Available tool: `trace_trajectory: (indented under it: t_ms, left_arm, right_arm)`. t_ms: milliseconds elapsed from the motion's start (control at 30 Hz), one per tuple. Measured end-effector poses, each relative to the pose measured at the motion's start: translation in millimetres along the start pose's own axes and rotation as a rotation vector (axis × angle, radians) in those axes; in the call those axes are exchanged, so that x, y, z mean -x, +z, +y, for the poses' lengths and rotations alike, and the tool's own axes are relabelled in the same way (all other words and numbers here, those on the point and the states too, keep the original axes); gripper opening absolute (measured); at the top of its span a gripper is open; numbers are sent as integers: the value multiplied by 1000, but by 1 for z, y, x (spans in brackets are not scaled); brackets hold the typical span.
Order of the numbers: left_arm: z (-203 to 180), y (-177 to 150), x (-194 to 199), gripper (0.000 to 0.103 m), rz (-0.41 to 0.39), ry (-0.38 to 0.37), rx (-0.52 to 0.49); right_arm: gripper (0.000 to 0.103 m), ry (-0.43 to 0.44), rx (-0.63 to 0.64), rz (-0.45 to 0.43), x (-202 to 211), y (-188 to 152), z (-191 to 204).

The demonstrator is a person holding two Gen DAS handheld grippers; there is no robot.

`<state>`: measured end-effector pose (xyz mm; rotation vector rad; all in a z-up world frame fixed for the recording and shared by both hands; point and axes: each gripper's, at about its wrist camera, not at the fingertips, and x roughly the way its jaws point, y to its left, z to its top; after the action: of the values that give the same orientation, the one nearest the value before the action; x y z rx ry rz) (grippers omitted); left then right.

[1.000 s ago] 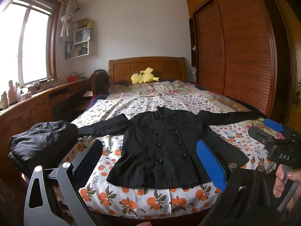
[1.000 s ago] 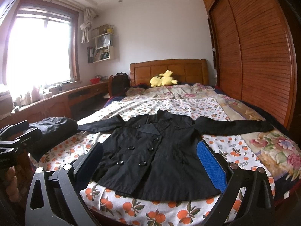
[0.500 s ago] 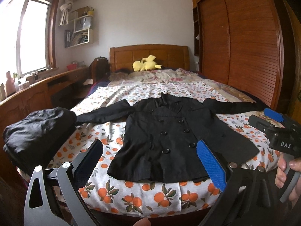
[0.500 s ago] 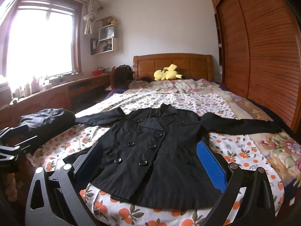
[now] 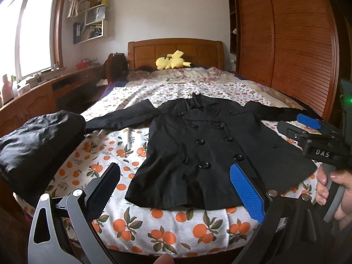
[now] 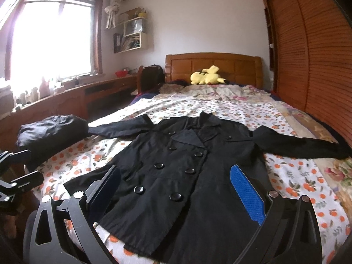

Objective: Fold large clothes
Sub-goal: 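Move the left tool over the coat sleeve nearest it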

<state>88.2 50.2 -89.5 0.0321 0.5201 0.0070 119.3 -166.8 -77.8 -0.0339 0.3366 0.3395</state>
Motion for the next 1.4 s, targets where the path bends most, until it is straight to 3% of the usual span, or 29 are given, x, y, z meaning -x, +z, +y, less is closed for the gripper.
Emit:
trace_trajectory:
  t_ms: [267,967,1167,1400]
  left_arm:
    - [25,2,-38,101,26,65,-1]
    - [101,41,-143,101,89,186,49]
    - [112,53,-177,101,104,165,45]
    - [132,70,-240,88,166,130,79]
  right_arm:
    - [96,49,60,17,-52,-1,8]
    - [96,129,141,48,-177,37,36]
    - [96,138,109,103,-207,20,27]
    - [96,156,93,126,-213,14,22]
